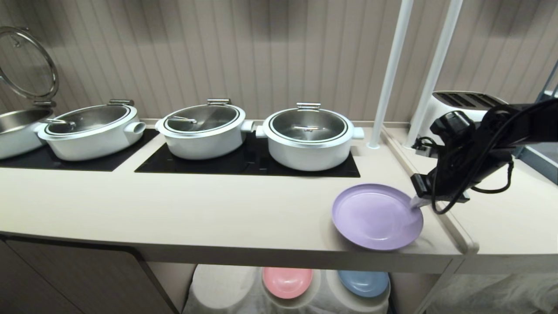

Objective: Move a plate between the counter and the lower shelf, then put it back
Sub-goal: Pick up the plate, then put the plate in the cupboard

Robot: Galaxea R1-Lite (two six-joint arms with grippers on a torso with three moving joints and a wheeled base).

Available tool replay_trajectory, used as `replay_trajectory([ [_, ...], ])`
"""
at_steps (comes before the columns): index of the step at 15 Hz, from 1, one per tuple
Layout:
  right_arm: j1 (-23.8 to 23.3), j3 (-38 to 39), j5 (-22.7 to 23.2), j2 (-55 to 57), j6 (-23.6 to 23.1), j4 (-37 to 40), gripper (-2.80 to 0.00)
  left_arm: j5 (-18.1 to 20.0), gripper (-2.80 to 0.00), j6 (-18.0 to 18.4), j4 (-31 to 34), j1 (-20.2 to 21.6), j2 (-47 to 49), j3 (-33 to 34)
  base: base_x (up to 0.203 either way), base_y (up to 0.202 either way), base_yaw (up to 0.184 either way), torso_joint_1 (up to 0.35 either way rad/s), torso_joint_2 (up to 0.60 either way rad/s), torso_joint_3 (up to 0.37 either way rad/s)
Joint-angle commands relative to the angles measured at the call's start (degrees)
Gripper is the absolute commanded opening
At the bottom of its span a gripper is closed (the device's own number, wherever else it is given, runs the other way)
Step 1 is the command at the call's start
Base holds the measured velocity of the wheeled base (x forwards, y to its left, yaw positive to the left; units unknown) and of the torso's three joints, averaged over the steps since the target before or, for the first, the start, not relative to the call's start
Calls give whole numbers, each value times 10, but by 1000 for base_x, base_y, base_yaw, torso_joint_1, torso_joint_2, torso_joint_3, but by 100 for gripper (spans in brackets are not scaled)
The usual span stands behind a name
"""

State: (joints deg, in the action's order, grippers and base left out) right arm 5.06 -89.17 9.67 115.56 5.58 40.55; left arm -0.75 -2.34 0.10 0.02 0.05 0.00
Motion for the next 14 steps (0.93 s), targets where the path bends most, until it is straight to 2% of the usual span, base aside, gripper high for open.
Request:
replay_trajectory([
  [1, -8, 85, 1, -62, 2, -36, -280, 0, -280, 0, 0, 0, 0, 0, 0, 0, 0, 0, 0, 0],
  [4, -18, 179, 2, -129, 7, -98, -280, 0, -280, 0, 0, 0, 0, 0, 0, 0, 0, 0, 0, 0],
  [6, -22, 222, 3, -170, 28, -125, -280, 0, -280, 0, 0, 0, 0, 0, 0, 0, 0, 0, 0, 0],
  [9, -22, 273, 4, -224, 40, -131, -280, 0, -280, 0, 0, 1, 0, 0, 0, 0, 0, 0, 0, 0],
  [12, -28, 331, 45, -284, 40, -132, -280, 0, -280, 0, 0, 1, 0, 0, 0, 0, 0, 0, 0, 0],
  [14, -29, 371, 54, -321, 39, -132, -280, 0, -280, 0, 0, 0, 0, 0, 0, 0, 0, 0, 0, 0],
])
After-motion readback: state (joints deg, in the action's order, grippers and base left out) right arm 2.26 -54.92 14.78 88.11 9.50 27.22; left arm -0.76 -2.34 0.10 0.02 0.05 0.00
